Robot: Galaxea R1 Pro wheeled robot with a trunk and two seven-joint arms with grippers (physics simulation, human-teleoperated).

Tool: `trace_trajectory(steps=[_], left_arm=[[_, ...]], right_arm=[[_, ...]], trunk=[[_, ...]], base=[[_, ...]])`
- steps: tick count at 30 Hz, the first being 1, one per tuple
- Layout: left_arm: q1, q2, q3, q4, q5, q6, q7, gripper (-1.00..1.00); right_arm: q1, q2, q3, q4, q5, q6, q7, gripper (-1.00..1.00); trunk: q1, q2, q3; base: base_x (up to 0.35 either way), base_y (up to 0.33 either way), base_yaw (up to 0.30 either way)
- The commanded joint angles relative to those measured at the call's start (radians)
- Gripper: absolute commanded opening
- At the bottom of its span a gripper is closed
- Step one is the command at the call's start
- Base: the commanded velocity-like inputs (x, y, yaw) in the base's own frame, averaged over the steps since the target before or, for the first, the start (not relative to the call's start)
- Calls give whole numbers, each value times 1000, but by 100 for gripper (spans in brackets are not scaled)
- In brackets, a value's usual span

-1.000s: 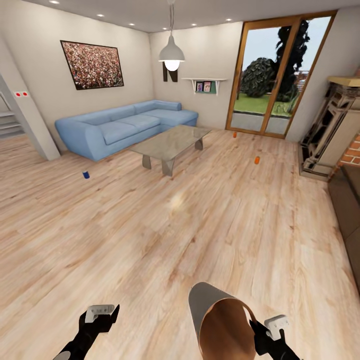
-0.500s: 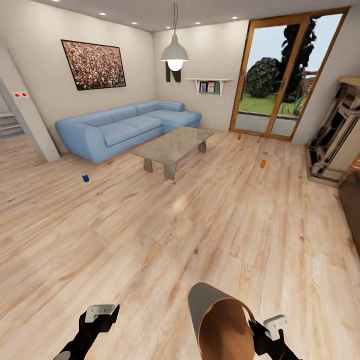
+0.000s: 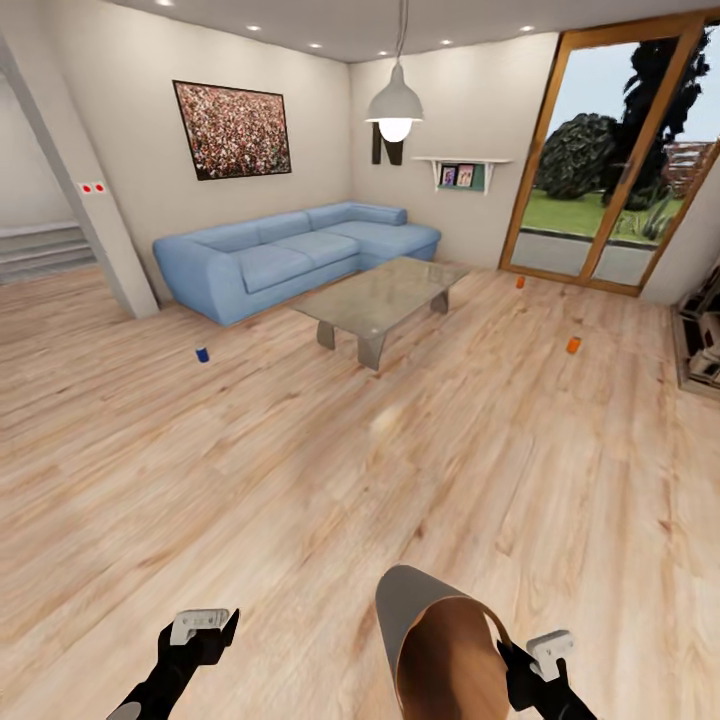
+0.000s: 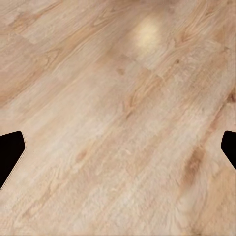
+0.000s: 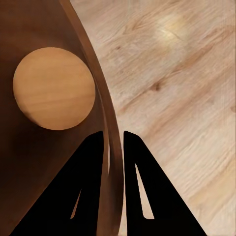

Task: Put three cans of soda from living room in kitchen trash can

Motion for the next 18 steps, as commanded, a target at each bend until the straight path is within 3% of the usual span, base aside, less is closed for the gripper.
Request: trace_trajectory(steps=[1,18], left_arm=[[0,0,0,0,0,0,0,100],[0,0,0,0,0,0,0,100]], right_arm=[[0,0,0,-2,-8,0,6,-100],[-1,0,0,-2,-8,0,6,-100]], trunk=[[0,0,0],[0,0,0]], base=[[326,0,225],[326,0,225]])
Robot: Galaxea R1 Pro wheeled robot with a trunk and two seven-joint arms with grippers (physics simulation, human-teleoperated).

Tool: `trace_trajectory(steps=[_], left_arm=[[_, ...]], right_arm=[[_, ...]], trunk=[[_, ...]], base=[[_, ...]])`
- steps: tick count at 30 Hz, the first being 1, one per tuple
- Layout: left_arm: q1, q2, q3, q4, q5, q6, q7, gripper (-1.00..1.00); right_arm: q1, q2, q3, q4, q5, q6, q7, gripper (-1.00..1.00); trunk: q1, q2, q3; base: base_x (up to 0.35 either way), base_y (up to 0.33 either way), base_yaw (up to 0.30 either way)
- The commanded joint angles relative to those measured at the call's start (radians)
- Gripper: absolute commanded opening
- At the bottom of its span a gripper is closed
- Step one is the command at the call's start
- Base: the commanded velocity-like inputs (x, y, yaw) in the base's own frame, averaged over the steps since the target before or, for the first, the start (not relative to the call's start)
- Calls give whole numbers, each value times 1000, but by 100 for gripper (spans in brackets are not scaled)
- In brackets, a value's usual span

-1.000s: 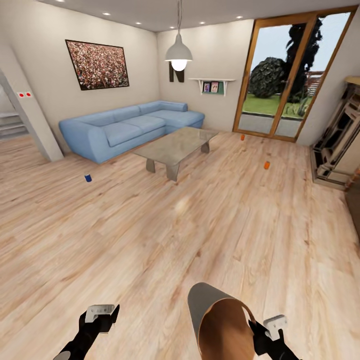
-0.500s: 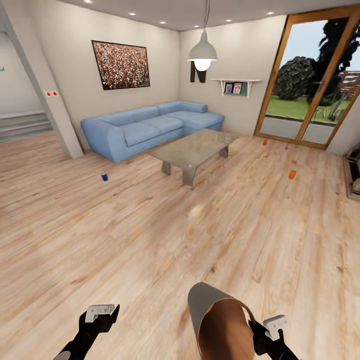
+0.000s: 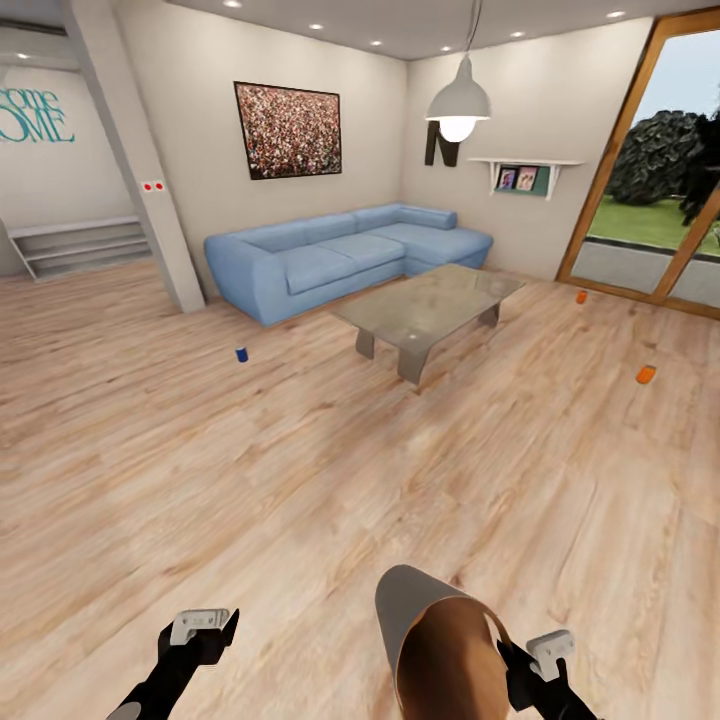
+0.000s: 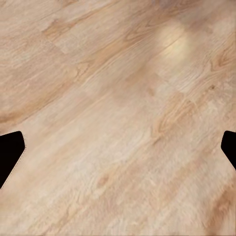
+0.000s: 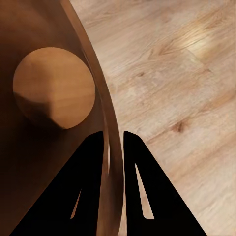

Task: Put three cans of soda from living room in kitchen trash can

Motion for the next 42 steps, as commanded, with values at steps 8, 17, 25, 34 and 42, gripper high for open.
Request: trace_trajectory(steps=[8,17,25,34,42], left_arm=[[0,0,0,0,0,0,0,100],[0,0,0,0,0,0,0,100],[0,0,0,0,0,0,0,100],[0,0,0,0,0,0,0,100],[0,0,0,1,-1,0,0,100]], right_arm=[[0,-1,-1,-1,-8,0,6,-100],[0,0,0,-2,-8,0,6,-100],[0,0,-1,-2,-8,0,6,-100],[0,1,3,0,-6,0,6,-100],[0,2,3,0,-6,0,6,-100]], trunk=[[0,0,0],[0,0,0],[0,0,0],[0,0,0],[0,0,0]], base=[[326,0,120],[326,60,7],[325,95,0],[311,126,76],[307,133,230]])
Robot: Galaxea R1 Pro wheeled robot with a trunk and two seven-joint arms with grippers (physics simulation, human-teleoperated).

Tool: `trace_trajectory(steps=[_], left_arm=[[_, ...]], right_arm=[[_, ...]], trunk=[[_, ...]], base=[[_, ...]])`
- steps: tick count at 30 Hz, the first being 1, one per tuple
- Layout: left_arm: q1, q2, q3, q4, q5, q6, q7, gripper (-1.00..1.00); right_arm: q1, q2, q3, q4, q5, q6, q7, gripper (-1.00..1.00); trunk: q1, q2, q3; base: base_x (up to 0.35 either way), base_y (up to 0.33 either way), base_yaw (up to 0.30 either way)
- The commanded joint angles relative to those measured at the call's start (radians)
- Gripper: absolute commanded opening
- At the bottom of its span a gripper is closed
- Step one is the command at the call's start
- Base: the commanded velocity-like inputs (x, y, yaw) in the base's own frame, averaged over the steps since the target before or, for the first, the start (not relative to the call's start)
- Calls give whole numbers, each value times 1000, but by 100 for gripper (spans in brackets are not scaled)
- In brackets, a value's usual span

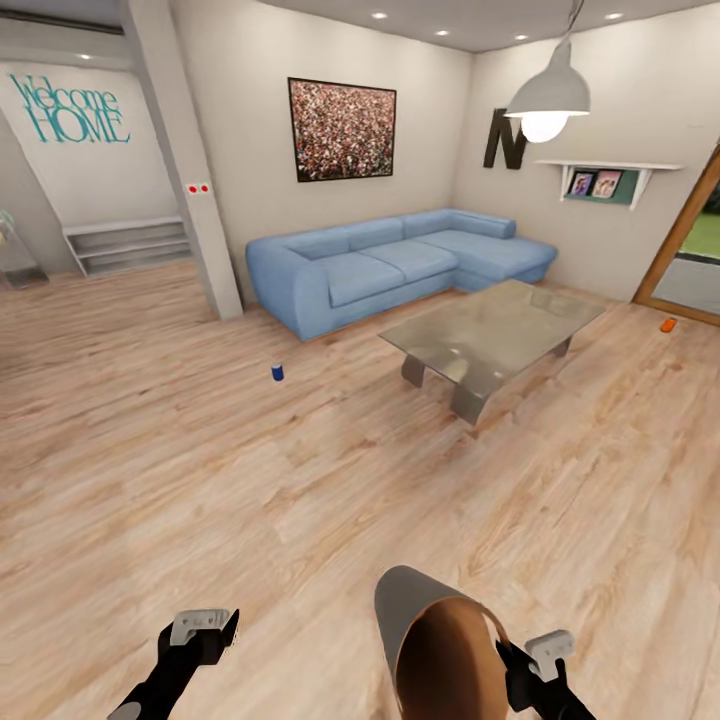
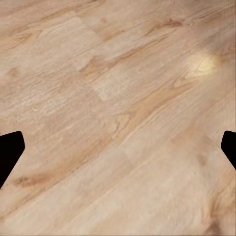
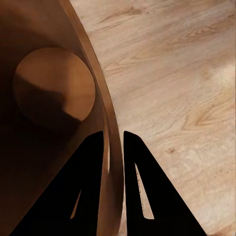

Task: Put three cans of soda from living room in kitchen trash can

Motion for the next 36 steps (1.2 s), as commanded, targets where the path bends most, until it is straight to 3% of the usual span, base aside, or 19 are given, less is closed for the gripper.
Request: trace_trajectory(steps=[1,10,36], left_arm=[[0,0,0,0,0,0,0,100],[0,0,0,1,0,0,0,100],[0,1,2,-1,2,0,0,100]], right_arm=[[0,0,0,-1,-7,0,6,-100],[0,-3,-3,0,-9,0,6,-100],[-1,-15,-7,-1,-20,-1,15,-100]], trunk=[[0,0,0],[0,0,2],[0,0,2]], base=[[307,133,243],[307,133,170],[306,133,6]])
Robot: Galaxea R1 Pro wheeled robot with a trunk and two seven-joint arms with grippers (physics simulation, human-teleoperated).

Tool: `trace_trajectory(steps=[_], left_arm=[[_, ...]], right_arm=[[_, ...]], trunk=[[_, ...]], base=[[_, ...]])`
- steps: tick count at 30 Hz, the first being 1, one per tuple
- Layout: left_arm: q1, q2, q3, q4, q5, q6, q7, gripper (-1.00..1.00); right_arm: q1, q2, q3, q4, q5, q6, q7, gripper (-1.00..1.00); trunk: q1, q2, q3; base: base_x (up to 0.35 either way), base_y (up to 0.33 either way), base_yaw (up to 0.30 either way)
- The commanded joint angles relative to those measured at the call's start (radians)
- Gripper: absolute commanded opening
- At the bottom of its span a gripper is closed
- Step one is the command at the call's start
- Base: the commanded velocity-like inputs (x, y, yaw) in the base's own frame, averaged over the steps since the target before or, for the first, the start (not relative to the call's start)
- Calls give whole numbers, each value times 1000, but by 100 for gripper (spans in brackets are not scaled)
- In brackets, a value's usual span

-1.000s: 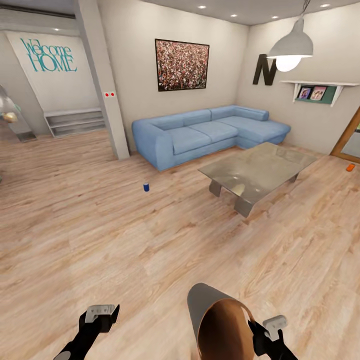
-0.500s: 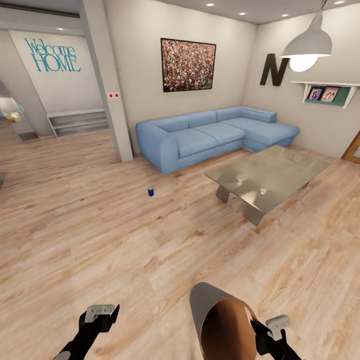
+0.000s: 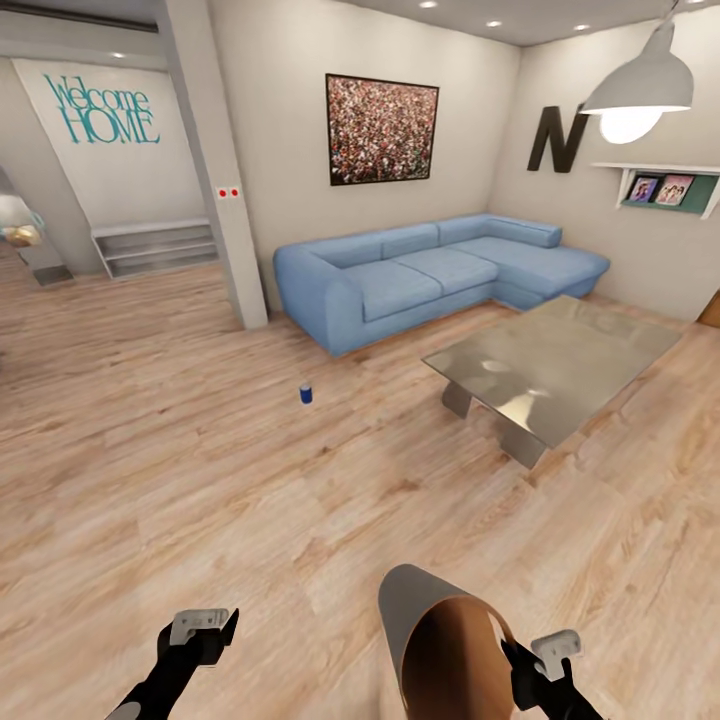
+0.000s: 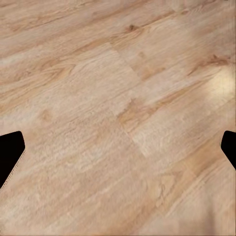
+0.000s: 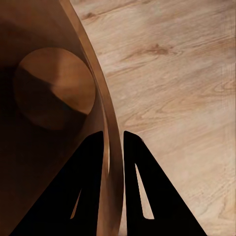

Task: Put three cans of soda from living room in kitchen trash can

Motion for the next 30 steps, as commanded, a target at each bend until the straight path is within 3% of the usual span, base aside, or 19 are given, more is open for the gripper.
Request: trace_trajectory(steps=[1,18,30], left_arm=[[0,0,0,0,0,0,0,100],[0,0,0,1,-1,0,-1,100],[0,0,-1,1,-2,0,-1,100]], right_arm=[[0,0,0,-2,-8,0,6,-100],[0,3,2,-1,-7,1,6,-100],[0,3,2,0,-7,2,6,-100]], trunk=[[0,0,0],[0,0,0],[0,0,2]], base=[[305,133,0],[303,134,-5],[298,143,-188]])
